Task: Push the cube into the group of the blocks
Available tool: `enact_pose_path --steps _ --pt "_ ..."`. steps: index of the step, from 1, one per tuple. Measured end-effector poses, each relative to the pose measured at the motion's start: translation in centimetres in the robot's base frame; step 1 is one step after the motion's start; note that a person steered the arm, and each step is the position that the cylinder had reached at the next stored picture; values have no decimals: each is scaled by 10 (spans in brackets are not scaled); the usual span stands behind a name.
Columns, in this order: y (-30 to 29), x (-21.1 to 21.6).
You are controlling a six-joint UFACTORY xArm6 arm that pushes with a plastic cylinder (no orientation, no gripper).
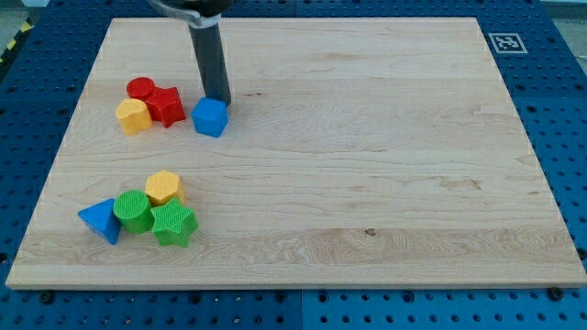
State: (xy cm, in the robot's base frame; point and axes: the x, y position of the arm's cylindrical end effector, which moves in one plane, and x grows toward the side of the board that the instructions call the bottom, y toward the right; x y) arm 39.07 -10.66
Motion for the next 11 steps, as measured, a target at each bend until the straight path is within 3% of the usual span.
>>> enact_pose_path --steps 4,5,7,8,10,11 --pt "-4 88" --pt "-10 93" --pt "-47 64" --pt "-69 73" --pt "-49 79" --pt "-49 109"
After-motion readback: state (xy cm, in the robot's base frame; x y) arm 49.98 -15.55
